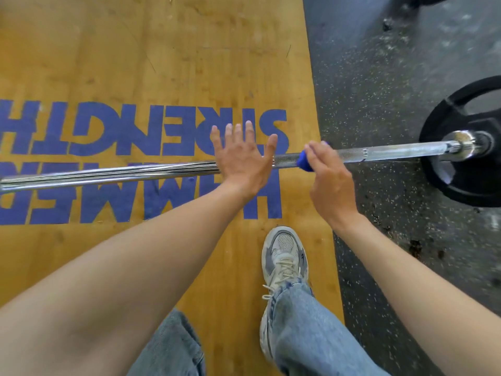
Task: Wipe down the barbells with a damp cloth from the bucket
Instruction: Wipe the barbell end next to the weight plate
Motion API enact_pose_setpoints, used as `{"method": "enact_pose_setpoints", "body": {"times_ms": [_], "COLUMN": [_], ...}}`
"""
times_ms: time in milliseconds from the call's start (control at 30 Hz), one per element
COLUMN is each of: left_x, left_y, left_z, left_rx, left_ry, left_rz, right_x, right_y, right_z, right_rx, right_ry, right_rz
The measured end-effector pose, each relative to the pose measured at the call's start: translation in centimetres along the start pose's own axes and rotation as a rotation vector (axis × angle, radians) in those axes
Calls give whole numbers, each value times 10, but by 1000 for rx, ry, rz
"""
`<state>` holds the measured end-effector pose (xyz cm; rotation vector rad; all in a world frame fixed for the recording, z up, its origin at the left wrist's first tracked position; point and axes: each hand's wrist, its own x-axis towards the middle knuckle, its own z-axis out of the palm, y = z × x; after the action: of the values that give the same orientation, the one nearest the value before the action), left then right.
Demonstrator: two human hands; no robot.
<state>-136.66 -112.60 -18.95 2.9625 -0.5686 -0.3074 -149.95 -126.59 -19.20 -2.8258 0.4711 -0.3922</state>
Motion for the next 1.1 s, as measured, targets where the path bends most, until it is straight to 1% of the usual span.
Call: {"method": "enact_pose_setpoints", "body": {"times_ms": [33, 67, 100, 133, 167, 200, 233, 267, 333, 367, 400, 467, 500, 533, 633, 667, 700, 800, 833, 867, 967, 1000, 1033, 1100], "left_x": [-4, -6, -7, -7, -8, -10, -13, -18, -30, -35, -42, -56, -62, -68, -82, -87, -93, -107, -112, -117, -131, -135, -140, -150], "left_y": [12, 25, 37, 48, 56, 62, 64, 64, 63, 63, 63, 64, 65, 65, 62, 62, 62, 61, 62, 62, 62, 61, 61, 60], "left_z": [1, 2, 2, 3, 6, 12, 17, 23, 29, 30, 29, 24, 23, 25, 26, 26, 25, 25, 25, 25, 26, 27, 27, 27], "left_rx": [-44, -97, -146, -182, -193, -165, -106, -44, -31, -63, -93, -115, -102, -90, -97, -95, -92, -85, -82, -75, -70, -66, -57, -40], "left_ry": [-9, -18, -29, -42, -58, -80, -100, -113, -100, -97, -106, -119, -107, -88, -70, -71, -78, -116, -119, -115, -120, -120, -121, -128], "left_rz": [-1, -3, 0, 14, 50, 104, 153, 178, 141, 109, 85, 84, 96, 109, 119, 116, 118, 120, 122, 121, 109, 113, 119, 133], "right_x": [-8, -13, -16, -19, -23, -28, -33, -39, -51, -54, -55, -60, -65, -69, -85, -89, -91, -97, -100, -103, -117, -120, -122, -127], "right_y": [2, 10, 21, 31, 33, 28, 22, 16, 15, 21, 32, 49, 47, 40, 26, 28, 32, 42, 37, 28, 13, 15, 21, 32], "right_z": [-1, -3, -6, -8, -10, -10, -9, -8, -16, -25, -33, -48, -51, -52, -53, -59, -67, -84, -85, -85, -82, -85, -89, -98], "right_rx": [-3, -21, -38, -44, -40, -33, -27, -20, -34, -52, -63, -71, -70, -62, -51, -59, -69, -112, -122, -115, -64, -54, -53, -82], "right_ry": [-13, -7, 17, 52, 80, 90, 81, 43, -57, -79, -86, -54, -55, -81, -227, -268, -294, -309, -325, -354, -454, -468, -472, -442], "right_rz": [-78, -94, -40, 72, 189, 258, 256, 187, -25, -61, -7, 257, 313, 287, 22, -11, 31, 307, 337, 315, 99, 62, 74, 214]}}
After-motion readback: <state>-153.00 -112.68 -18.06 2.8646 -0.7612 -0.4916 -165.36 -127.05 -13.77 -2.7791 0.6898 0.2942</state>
